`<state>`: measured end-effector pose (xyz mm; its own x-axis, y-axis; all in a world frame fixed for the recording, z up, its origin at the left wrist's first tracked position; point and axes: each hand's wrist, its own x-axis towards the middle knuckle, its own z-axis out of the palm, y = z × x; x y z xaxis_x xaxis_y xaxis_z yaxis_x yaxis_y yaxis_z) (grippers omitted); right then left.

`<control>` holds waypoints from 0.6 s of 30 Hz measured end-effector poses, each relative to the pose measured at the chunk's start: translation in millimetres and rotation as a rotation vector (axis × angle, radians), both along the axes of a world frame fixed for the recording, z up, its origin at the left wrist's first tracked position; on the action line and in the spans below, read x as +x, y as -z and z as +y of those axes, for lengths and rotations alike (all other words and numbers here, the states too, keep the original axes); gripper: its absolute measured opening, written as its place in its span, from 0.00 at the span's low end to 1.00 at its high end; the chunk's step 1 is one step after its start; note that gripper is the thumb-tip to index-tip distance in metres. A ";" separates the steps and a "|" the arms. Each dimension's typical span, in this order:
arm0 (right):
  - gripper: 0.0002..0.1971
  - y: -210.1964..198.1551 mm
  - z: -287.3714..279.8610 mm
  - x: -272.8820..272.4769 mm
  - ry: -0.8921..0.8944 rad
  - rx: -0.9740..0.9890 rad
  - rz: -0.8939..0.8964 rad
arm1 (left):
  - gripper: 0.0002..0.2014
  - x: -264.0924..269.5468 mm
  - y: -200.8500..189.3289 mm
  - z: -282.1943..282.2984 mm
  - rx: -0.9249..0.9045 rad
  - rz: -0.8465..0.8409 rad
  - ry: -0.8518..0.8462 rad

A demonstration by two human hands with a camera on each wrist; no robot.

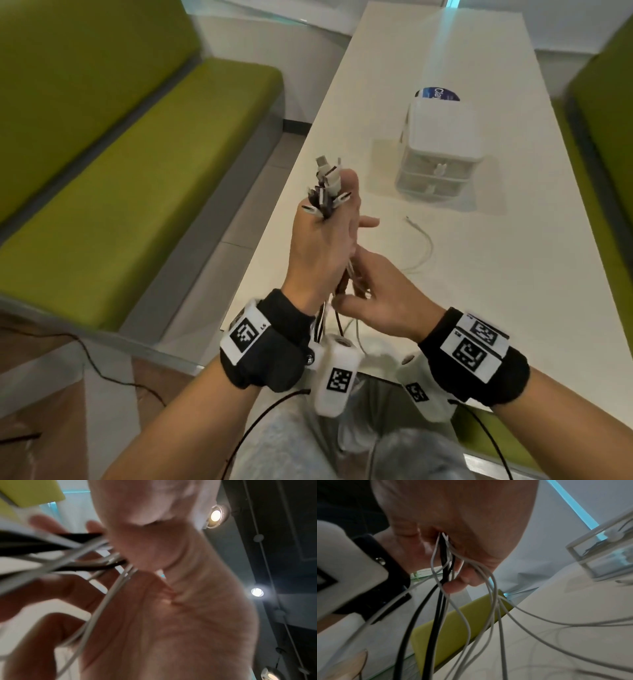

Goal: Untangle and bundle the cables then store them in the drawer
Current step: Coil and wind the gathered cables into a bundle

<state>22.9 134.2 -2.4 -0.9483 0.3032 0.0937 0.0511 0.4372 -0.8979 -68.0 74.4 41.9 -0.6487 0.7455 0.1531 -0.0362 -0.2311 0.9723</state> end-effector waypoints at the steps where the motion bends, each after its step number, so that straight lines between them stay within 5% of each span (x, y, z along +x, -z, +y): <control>1: 0.12 -0.3 -1.2 -4.7 -0.022 0.027 -0.031 | 0.20 -0.9 -2.8 1.0 -0.005 -0.003 0.019; 4: 0.10 -4.8 1.0 -23.4 -0.008 0.022 -0.069 | 0.17 -6.1 -10.4 6.9 -0.065 -0.001 -0.035; 8: 0.23 -5.2 11.5 -48.1 -0.034 -0.047 -0.083 | 0.22 -27.0 -10.8 15.4 -0.158 0.037 -0.121; 18: 0.16 23.8 -9.6 -147.0 -0.072 -0.014 -0.008 | 0.09 -125.8 -7.3 -7.9 -0.392 0.266 -0.121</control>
